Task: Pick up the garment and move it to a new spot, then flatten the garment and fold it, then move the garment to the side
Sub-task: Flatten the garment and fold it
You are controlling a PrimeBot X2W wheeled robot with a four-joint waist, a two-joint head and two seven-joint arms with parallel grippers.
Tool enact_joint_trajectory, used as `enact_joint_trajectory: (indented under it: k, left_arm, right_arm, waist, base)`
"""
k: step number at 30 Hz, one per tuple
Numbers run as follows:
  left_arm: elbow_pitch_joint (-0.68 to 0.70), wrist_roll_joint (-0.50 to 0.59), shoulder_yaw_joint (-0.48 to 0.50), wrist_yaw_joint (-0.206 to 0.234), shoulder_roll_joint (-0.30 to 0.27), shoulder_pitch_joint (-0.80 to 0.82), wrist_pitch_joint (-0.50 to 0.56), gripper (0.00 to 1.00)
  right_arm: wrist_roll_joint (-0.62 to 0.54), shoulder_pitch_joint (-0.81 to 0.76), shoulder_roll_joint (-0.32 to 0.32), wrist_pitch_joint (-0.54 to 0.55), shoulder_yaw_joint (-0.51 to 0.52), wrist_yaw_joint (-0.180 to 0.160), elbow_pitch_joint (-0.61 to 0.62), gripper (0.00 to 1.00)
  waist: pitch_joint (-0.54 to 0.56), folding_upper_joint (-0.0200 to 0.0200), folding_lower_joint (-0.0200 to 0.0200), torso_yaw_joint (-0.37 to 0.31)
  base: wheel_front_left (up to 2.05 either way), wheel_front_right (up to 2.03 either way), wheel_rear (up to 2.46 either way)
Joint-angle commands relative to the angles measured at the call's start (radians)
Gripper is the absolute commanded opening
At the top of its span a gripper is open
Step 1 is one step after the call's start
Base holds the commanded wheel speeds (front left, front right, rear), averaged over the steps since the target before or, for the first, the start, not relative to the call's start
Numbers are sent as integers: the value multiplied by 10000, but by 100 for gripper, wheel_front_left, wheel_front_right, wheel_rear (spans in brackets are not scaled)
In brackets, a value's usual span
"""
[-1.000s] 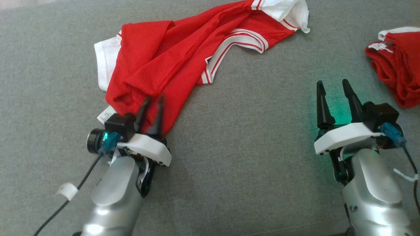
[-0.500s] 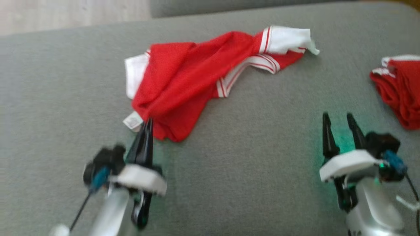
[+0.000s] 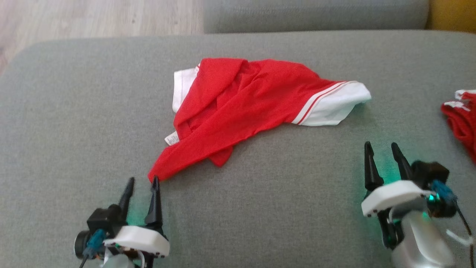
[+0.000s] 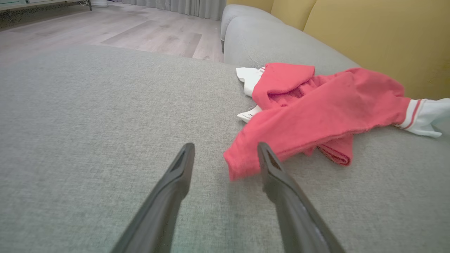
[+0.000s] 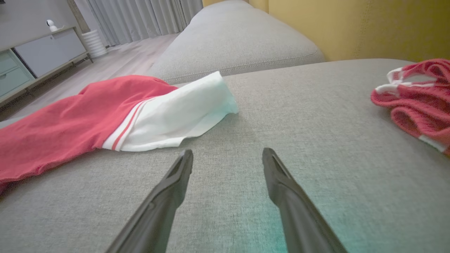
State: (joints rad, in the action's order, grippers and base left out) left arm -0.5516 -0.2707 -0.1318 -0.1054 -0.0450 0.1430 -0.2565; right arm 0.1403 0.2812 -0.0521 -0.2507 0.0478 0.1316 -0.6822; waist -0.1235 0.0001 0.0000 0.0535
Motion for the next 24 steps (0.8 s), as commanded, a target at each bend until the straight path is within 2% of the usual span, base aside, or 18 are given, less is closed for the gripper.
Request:
enact_joint_trajectory:
  k: [1, 9, 17, 18, 19, 20, 24]
  left_arm:
    - [260, 101, 339, 45, -86, 483, -53, 100]
    - [504, -3, -260, 47, -57, 817, -53, 100]
    - [573, -187, -716, 187, -54, 965, -53, 100]
    - [581, -194, -715, 196, -54, 965, -53, 100]
    - [591, -199, -705, 207, -54, 962, -53, 100]
    - [598, -199, -690, 217, -54, 956, -53, 100]
    - [586, -138, -635, 213, -54, 908, -53, 100]
  right_arm:
    - [-134, 685, 3, -111, -193, -9, 156, 100]
    - [-829, 2464, -72, -19, -312, -9, -1438, 100]
    - [-1449, 3264, -43, 132, -245, -9, -3153, 100]
    - [-1489, 3275, -38, 118, -201, -9, -3289, 81]
    - [-1532, 3283, -34, 104, -158, -9, -3417, 13]
    - [-1563, 3287, -29, 89, -115, -9, -3536, 0]
    - [-1519, 3238, -12, -13, -34, -9, -3637, 0]
  waist:
    - [-242, -1, 0, 51]
    - [-1038, -1, 0, 470]
    - [-1288, -1, 0, 916]
    - [-1290, -1, 0, 927]
    - [-1291, -1, 0, 926]
    - [-1286, -1, 0, 912]
    - [-1189, -1, 0, 771]
  base:
    - [0, 0, 0]
    - [0, 0, 0]
    - [0, 0, 0]
    - [0, 0, 0]
    - [0, 0, 0]
    - [0, 0, 0]
    - [0, 0, 0]
